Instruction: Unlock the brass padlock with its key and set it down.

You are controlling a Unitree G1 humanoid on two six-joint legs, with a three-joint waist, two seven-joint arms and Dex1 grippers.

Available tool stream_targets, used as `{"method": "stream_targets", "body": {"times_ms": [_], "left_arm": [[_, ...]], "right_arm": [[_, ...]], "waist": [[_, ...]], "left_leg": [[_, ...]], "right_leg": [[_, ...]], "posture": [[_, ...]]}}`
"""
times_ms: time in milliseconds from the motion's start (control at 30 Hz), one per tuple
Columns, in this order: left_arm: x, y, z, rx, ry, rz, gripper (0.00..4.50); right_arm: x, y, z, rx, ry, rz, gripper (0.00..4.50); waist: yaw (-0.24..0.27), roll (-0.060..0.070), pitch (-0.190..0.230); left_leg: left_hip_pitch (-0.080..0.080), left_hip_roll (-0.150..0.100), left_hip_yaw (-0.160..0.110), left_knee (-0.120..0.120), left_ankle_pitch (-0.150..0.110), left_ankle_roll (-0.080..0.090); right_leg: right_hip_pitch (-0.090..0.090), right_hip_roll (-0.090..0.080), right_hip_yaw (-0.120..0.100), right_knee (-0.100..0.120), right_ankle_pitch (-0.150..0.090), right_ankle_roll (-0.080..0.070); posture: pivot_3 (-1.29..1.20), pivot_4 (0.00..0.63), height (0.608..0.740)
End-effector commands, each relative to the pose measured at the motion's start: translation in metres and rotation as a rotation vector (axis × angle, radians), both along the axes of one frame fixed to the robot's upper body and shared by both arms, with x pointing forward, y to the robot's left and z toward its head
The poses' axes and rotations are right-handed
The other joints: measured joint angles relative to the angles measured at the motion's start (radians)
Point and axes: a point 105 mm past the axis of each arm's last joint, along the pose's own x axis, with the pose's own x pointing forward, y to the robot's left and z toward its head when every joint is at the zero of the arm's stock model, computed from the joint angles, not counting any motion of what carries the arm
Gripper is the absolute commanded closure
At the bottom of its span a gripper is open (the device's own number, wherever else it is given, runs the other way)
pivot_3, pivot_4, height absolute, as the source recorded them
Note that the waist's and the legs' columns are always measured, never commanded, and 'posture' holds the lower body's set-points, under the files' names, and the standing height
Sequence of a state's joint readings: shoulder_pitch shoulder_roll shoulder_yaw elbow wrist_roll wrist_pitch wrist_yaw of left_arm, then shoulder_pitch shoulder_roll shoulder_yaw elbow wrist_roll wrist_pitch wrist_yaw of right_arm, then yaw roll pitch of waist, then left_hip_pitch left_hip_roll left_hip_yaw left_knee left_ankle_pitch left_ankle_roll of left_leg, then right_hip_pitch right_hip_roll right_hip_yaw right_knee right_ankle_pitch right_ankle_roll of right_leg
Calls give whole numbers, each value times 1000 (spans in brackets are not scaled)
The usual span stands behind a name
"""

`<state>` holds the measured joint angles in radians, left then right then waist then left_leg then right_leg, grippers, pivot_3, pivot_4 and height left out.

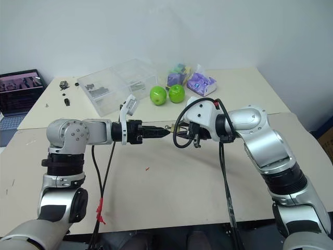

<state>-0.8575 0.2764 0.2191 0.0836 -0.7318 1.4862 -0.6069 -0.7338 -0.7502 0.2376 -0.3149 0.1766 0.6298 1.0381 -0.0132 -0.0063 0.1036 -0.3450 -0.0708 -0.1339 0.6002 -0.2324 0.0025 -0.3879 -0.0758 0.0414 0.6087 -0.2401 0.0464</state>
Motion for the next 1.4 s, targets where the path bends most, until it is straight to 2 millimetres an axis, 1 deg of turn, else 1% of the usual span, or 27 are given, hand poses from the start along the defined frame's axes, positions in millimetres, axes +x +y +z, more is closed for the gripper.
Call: {"method": "stream_targets", "body": {"times_ms": [33, 200, 333, 500, 733, 1067, 1100, 1133, 1167, 1200, 1233, 1333, 1367, 1400], "left_arm": [[-1, 1, 33, -89, -39, -13, 1171], [-11, 7, 28, -59, -2, -50, 1171], [-12, 10, 22, -40, 15, -50, 1171], [-14, 0, 19, -58, 26, -65, 1171], [-13, -9, 17, -70, 42, -69, 1171], [-14, -16, 9, -44, 37, -88, 1171], [-16, -19, 8, -45, 30, -100, 1694], [-17, -21, 8, -45, 21, -111, 1902], [-18, -22, 8, -44, 14, -118, 2313], [-19, -22, 8, -46, 14, -121, 2514], [-18, -23, 9, -55, 14, -124, 3029], [-17, -25, 11, -70, 16, -123, 4200], [-16, -24, 11, -71, 15, -122, 4456], [-16, -24, 11, -72, 14, -122, 4456]], "right_arm": [[-7, 7, 8, -5, -41, 54, 3588], [-6, 5, 6, -12, -39, 50, 3588], [-6, 5, 6, -14, -39, 49, 3588], [-6, 5, 7, -14, -42, 48, 3588], [-6, 5, 9, -13, -44, 44, 3588], [-7, 4, 10, -10, -51, 35, 3588], [-7, 4, 10, -9, -52, 34, 3588], [-7, 4, 10, -9, -52, 34, 3588], [-7, 4, 10, -9, -53, 33, 3588], [-7, 4, 10, -10, -53, 33, 3588], [-8, 3, 10, -10, -53, 33, 3588], [-8, 2, 11, -10, -54, 30, 3588], [-8, 2, 11, -10, -54, 30, 3588], [-8, 3, 11, -11, -54, 30, 3588]], "waist": [[-1, 0, 0], [-5, 1, 0], [-2, 1, -1], [4, 1, 0], [-2, 1, 0], [0, 1, 0], [0, 1, 0], [0, 1, 0], [0, 1, 0], [0, 1, 0], [0, 1, 0], [0, 1, 0], [0, 1, 0], [0, 1, 0]], "left_leg": [[0, 0, 0, 0, 0, 0], [0, 0, 1, 0, 0, 0], [1, 0, 0, -1, 0, -1], [0, 0, 0, -1, 0, -1], [0, 0, 0, -1, 0, -2], [0, 0, 0, 0, 0, -2], [0, 0, 1, -1, 0, -2], [0, 0, 1, -1, 0, -2], [0, 0, 0, -1, 0, -2], [0, 0, 1, -1, 0, -2], [0, 0, 0, -1, 0, -2], [0, 0, 1, -1, 0, -2], [0, 0, 1, -1, 0, -2], [0, 0, 1, -1, 0, -2]], "right_leg": [[0, 0, 0, 0, 0, 0], [0, 0, 1, 0, 0, 0], [0, 0, 1, 0, 0, 0], [0, -1, 1, 0, 0, 0], [0, -1, 1, 0, 0, 0], [0, -1, 1, 0, 0, 0], [0, -1, 1, 0, 0, 0], [0, -1, 1, 0, 0, 0], [0, -1, 1, 0, 0, 0], [0, -1, 1, 0, 0, 0], [0, -1, 1, 0, 0, 0], [0, -1, 2, 0, 0, 0], [0, -1, 1, 0, 0, 0], [0, -1, 1, -1, 0, 0]], "posture": [[0, 150, 740], [0, 150, 740], [0, 150, 740], [0, 150, 740], [0, 150, 740], [0, 150, 740], [0, 150, 740], [0, 150, 740], [0, 150, 740], [0, 150, 740], [0, 150, 740], [0, 150, 740], [0, 150, 740], [0, 150, 740]]}}
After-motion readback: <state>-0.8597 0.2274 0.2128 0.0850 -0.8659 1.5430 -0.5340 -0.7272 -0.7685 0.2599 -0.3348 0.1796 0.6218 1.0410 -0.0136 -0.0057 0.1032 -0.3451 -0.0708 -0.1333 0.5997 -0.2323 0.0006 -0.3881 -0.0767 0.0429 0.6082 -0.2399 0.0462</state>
